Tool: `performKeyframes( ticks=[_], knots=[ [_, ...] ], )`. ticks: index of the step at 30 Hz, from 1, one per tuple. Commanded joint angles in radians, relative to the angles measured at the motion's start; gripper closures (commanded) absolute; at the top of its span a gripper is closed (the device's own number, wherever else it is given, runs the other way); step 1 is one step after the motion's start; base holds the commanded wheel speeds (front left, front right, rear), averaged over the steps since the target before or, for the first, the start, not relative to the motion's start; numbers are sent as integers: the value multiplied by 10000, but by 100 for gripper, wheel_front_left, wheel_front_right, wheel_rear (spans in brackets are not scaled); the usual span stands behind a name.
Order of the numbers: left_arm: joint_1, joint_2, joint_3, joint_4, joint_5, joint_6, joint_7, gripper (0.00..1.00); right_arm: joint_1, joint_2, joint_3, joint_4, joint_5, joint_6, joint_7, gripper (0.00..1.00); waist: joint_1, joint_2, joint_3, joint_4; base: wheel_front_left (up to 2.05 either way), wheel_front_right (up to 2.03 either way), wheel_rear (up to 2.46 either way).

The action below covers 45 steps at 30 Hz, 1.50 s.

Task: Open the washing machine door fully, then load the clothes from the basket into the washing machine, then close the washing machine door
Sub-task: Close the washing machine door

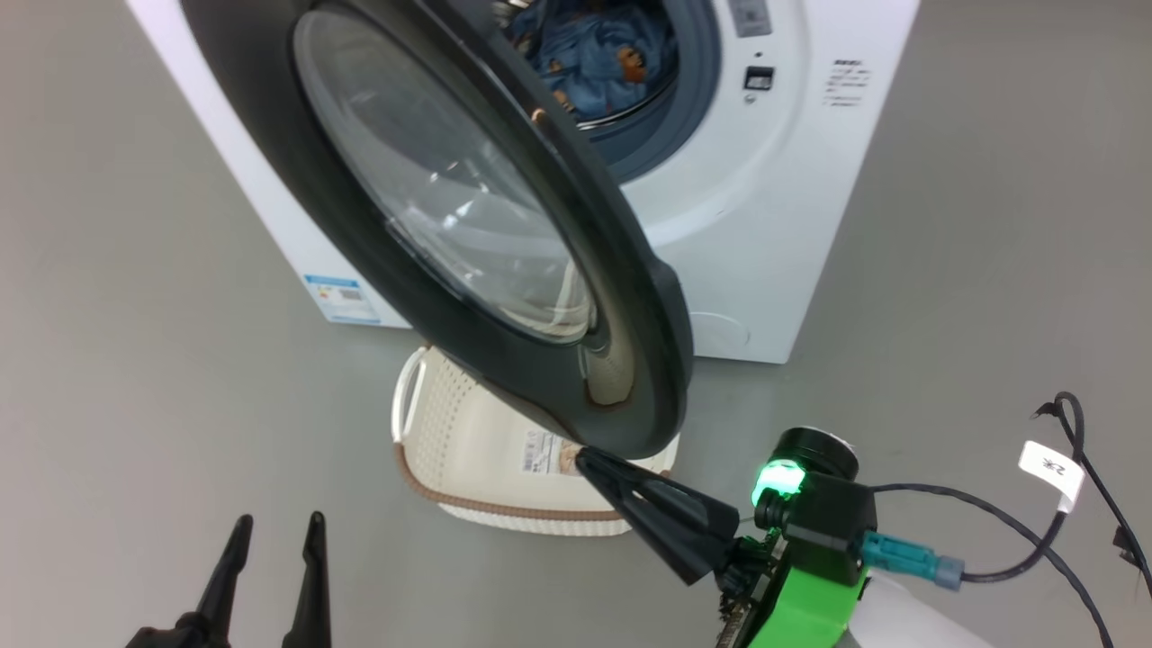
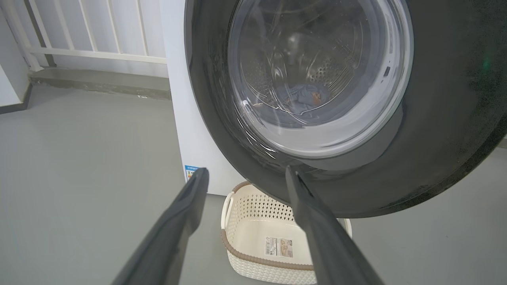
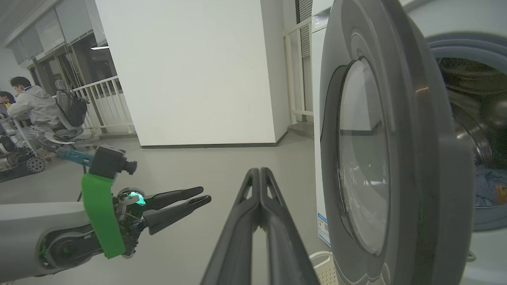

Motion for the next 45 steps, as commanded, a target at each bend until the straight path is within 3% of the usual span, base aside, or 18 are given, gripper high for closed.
performKeyframes(
  ticks=[1,14,22,34,45],
  knots=[
    [-408,64,234,-274,-89,-30,-120,0,-202,59,43,34,47,62,-47,100,0,0,297,340,0,0,0],
    [-1042,61,-316,-423,-597,-31,-120,0,-669,583,-1324,2014,-486,62,-47,100,0,0,1359,1057,0,0,0],
    [-1380,61,-604,-450,-759,-31,-120,0,-1032,1248,-3274,2346,-1037,62,-47,100,0,0,1968,973,0,0,0],
    [-2528,61,-1376,-428,-1081,-31,-120,0,-2955,899,-4551,2821,-1384,62,-47,100,0,0,3265,944,0,0,0],
    [-3194,61,-1659,-303,-1323,-31,-120,0,-5162,824,-4581,3733,-1105,62,-47,100,0,0,4093,846,0,0,0]
  ],
)
